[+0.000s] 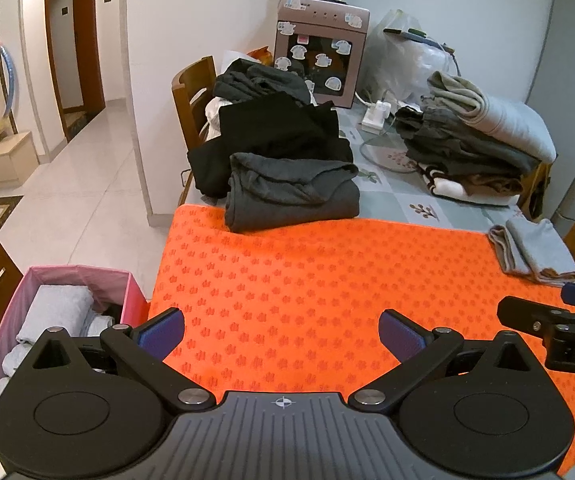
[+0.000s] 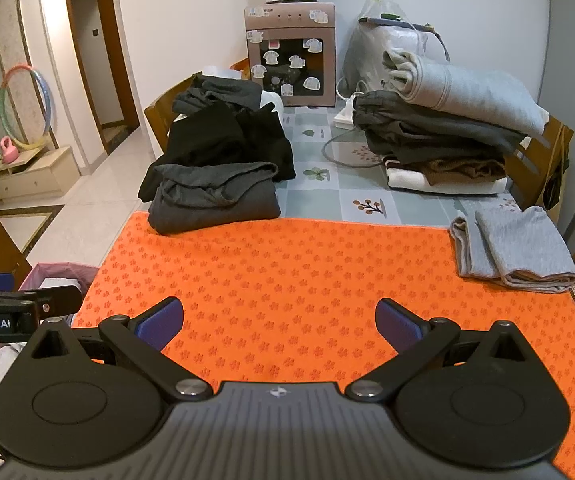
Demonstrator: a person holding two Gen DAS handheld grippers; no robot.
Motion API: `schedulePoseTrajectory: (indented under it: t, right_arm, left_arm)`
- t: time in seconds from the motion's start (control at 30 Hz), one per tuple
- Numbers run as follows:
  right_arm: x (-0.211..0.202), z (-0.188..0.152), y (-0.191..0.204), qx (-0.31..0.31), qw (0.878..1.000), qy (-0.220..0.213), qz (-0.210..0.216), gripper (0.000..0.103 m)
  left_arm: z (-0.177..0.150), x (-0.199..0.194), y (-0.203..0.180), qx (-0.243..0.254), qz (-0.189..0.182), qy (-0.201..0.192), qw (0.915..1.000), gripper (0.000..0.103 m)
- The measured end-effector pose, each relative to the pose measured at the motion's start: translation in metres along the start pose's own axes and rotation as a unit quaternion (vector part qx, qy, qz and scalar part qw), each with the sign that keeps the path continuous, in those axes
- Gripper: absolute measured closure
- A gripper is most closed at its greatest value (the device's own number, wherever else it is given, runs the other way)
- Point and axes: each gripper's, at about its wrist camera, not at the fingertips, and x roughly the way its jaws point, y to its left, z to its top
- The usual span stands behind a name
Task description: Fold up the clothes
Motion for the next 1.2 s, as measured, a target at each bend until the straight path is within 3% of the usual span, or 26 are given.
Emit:
schedulePoseTrajectory:
  t: [1.2]
  right_arm:
    - [0.0065,-0.0005,-0.0011,0.008,1.0,0.01,-0.004,0.0]
  left_arm:
    - [0.0011,0.0084,0.0016,0.004,0.001,0.018,0.9998,0.0]
